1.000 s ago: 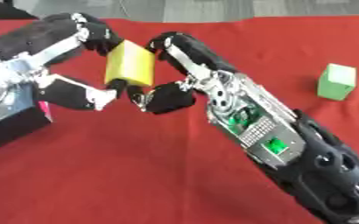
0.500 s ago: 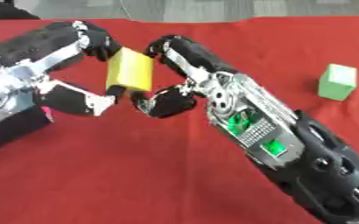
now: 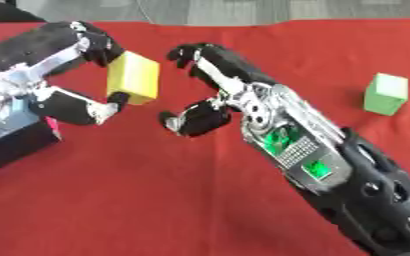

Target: Pick up the objects with one hand, pass them to the other hand, and then place them into the box on the other side of the table.

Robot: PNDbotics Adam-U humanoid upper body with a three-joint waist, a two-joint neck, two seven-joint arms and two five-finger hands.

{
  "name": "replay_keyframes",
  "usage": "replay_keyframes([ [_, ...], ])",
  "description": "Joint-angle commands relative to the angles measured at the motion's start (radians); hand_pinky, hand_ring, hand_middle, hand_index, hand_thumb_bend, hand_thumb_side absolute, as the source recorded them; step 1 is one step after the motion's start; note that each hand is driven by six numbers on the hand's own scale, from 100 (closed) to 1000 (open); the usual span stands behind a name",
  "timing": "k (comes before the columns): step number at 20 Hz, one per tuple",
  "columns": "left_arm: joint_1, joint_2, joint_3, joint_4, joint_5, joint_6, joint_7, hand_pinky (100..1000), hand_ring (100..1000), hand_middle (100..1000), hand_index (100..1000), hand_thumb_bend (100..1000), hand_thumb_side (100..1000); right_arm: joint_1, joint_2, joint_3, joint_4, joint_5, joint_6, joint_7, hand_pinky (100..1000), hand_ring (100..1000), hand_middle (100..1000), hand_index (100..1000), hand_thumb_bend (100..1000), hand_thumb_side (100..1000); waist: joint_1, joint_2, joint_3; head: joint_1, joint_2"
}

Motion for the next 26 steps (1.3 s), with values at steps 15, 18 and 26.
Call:
replay_keyframes([
  [15,0.128,0.151,0.17,-0.039,0.048,0.076,0.077,704,642,434,364,100,244,-0.008,-0.026,-0.02,-0.022,0.04,0.026,-0.008,931,788,807,882,392,100,0.001,-0.03,-0.001,0.018,-0.007],
  [18,0.18,0.182,0.222,-0.033,0.058,0.095,0.116,704,643,435,366,100,241,-0.009,-0.032,-0.027,-0.033,0.037,0.044,-0.028,923,779,799,866,395,100,0.001,-0.029,-0.001,0.024,-0.007],
  [26,0.317,0.243,0.333,-0.009,0.104,0.131,0.232,704,641,433,366,100,241,-0.011,-0.052,-0.039,-0.075,-0.056,0.104,-0.112,929,798,803,851,183,100,-0.004,-0.029,0.001,0.051,-0.01],
])
